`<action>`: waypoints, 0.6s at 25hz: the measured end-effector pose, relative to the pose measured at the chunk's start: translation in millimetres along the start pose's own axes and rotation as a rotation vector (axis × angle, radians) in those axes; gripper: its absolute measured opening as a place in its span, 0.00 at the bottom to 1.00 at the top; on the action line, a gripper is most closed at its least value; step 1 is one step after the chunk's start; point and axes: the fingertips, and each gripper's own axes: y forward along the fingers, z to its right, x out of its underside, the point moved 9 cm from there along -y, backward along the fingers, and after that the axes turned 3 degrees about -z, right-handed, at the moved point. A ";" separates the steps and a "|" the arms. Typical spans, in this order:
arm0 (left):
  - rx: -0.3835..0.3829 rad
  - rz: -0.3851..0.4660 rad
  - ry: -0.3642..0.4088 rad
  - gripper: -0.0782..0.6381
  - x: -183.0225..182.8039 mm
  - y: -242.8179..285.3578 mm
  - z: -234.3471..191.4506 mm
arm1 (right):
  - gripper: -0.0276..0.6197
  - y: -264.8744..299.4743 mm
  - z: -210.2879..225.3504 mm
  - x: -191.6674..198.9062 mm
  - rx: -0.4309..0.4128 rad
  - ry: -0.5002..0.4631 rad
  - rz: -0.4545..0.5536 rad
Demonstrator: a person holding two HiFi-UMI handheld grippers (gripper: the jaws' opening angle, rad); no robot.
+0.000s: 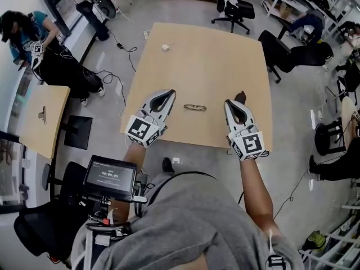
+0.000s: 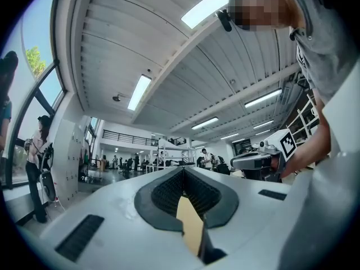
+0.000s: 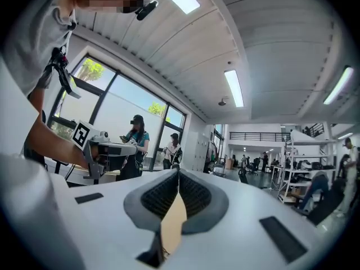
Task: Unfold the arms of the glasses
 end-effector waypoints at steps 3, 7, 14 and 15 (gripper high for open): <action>0.042 -0.015 -0.034 0.12 11.8 8.9 -11.3 | 0.06 6.7 0.5 2.9 0.026 0.011 -0.059; 0.090 -0.057 -0.071 0.12 34.3 16.8 -27.8 | 0.06 19.7 -6.7 17.1 0.048 0.041 -0.139; 0.139 -0.216 -0.153 0.12 96.3 31.2 -30.6 | 0.06 39.0 -8.1 70.8 0.006 0.090 -0.302; 0.149 -0.254 -0.166 0.12 107.5 35.1 -28.4 | 0.06 41.5 -6.5 79.5 -0.003 0.098 -0.323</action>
